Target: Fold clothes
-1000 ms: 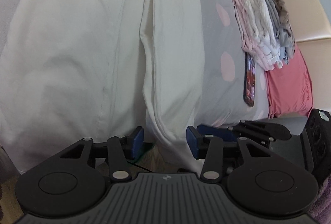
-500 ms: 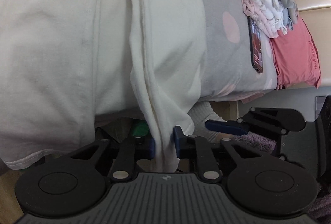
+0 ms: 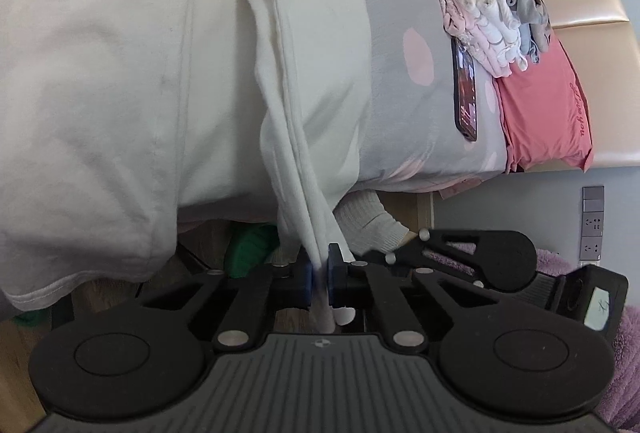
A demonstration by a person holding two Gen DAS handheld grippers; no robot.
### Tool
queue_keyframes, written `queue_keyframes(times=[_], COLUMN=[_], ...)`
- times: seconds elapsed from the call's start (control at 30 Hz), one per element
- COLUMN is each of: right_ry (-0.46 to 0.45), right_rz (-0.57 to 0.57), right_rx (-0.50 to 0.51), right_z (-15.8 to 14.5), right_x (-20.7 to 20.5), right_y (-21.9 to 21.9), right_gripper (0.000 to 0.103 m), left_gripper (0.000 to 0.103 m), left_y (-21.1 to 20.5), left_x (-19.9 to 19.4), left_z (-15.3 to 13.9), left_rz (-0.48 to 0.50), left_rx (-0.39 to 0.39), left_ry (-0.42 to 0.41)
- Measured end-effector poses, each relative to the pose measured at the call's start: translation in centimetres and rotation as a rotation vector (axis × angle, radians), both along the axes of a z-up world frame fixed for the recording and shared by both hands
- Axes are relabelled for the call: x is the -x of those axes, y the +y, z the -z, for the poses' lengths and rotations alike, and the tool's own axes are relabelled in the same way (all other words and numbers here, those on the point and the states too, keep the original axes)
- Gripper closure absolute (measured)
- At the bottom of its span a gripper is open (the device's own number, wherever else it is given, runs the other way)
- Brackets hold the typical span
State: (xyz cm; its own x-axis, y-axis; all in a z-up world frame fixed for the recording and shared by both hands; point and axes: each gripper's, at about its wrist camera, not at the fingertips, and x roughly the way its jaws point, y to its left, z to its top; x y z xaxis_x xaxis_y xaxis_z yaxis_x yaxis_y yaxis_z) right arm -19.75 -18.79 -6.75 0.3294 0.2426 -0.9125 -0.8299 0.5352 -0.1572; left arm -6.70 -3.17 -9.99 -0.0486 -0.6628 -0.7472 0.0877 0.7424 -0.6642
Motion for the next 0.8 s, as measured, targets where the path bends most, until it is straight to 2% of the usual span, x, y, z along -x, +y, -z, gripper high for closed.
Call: queue_keyframes(times=[0.13,0.2,0.27,0.33,0.43,0.5,0.67,0.73,0.8], right_ry=[-0.015,-0.005,0.068,0.079,0.1,0.109,0.096,0.077,0.056], right_rz=[-0.113,-0.167,-0.219,-0.242,-0.188,-0.104,0.06,0.099,0.132], right_rx=[0.026,0.057,0.064,0.086,0.095,0.091,0.037,0.02,-0.011], right_z=[-0.5,-0.1,0.6,1.0,1.1,1.0,-0.1,-0.8,-1.8], right_x=[2.2,3.1,3.8,4.3,3.4,2.0,-0.7,-1.5,-2.2], right_y=[1.1,1.8,2.2,2.3,1.7,0.8,-1.5,-2.2,-2.8], right_gripper=[0.098,0.103,0.103,0.103,0.102,0.098,0.097,0.097,0.089], left_gripper=[0.098,0.098,0.098,0.098,0.098,0.098,0.093,0.093,0.093], left_y=[0.5,0.7,1.0,1.1,1.1,1.2,1.3,1.2,1.1], left_x=[0.2,0.1,-0.1,-0.2,-0.1,-0.2,0.4,0.7,0.9], left_z=[0.1,0.6,1.2,1.8,2.7,3.1,4.5,4.4,3.2], left_rz=[0.025,0.027,0.021,0.023,0.035,0.034,0.062,0.082,0.079], left_rx=[-0.118,-0.165,-0.191,-0.222,-0.243,-0.245,-0.281,-0.29,-0.26], left_ry=[-0.02,-0.018,-0.008,-0.006,0.002,0.015,0.095,0.101,0.079])
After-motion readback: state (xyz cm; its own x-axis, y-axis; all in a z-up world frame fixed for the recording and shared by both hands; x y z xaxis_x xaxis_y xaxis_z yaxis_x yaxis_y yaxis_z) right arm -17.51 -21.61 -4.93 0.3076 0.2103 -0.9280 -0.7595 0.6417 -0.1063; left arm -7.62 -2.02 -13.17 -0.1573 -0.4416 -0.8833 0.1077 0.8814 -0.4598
